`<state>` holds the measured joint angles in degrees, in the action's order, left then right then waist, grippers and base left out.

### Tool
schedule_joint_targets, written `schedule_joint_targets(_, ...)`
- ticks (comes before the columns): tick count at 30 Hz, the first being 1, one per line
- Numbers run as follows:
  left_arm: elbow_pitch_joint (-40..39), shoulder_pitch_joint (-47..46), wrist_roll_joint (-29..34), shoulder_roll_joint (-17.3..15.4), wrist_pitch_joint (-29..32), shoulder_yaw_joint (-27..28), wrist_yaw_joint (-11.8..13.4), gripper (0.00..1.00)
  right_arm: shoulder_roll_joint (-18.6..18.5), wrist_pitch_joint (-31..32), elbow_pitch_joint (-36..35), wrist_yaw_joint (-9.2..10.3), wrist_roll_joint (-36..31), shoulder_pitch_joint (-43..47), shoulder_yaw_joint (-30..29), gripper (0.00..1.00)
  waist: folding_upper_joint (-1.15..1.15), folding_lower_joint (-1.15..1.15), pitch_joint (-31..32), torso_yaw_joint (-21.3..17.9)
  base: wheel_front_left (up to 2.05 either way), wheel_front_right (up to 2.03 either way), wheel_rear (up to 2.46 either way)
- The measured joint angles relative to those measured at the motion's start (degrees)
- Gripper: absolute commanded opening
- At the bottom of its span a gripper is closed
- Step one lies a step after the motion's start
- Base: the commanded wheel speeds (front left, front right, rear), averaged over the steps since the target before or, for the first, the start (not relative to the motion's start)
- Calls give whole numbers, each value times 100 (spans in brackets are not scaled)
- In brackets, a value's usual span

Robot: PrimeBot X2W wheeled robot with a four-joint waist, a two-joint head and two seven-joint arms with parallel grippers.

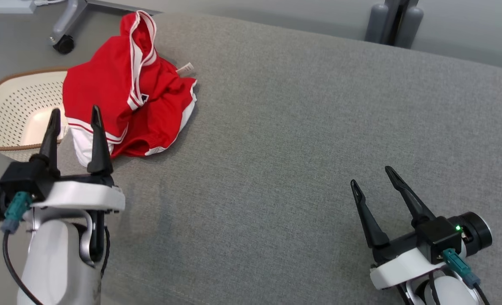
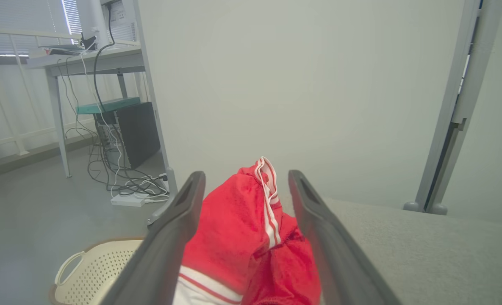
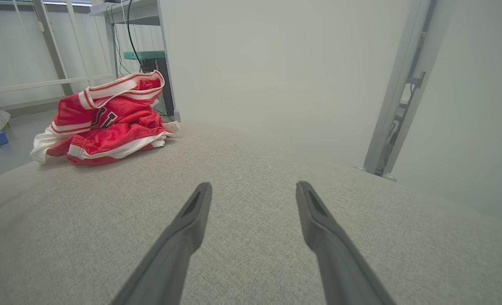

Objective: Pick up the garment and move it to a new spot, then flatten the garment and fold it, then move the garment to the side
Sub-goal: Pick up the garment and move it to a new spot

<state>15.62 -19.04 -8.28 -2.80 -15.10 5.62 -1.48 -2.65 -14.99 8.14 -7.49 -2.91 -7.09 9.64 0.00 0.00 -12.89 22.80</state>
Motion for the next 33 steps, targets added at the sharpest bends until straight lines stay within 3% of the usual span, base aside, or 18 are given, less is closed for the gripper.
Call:
schedule_joint_targets(4,528,-693,-33,-82,1,201,-81,100,-1,1,-18,-1,-87,-160,11,100,0,0,-334,-97,0,0,0)
schedule_joint_targets(7,937,-1202,-62,-210,0,426,2,100,0,1,-45,-1,-171,-236,-59,100,0,0,-557,-192,0,0,0)
schedule_joint_targets(14,2409,-2457,-345,-525,123,634,-15,100,-2,1,-86,-1,-264,-311,-188,100,0,0,-954,-472,0,0,0)
schedule_joint_targets(23,3774,-3456,-57,-1051,1337,248,-46,100,-2,0,-130,0,-204,-454,-132,100,0,0,-1228,-790,0,0,0)
schedule_joint_targets(33,4746,-3630,-35,-1530,2224,146,-82,100,-3,1,-158,0,51,-536,-49,100,0,0,-1273,-1184,0,0,0)
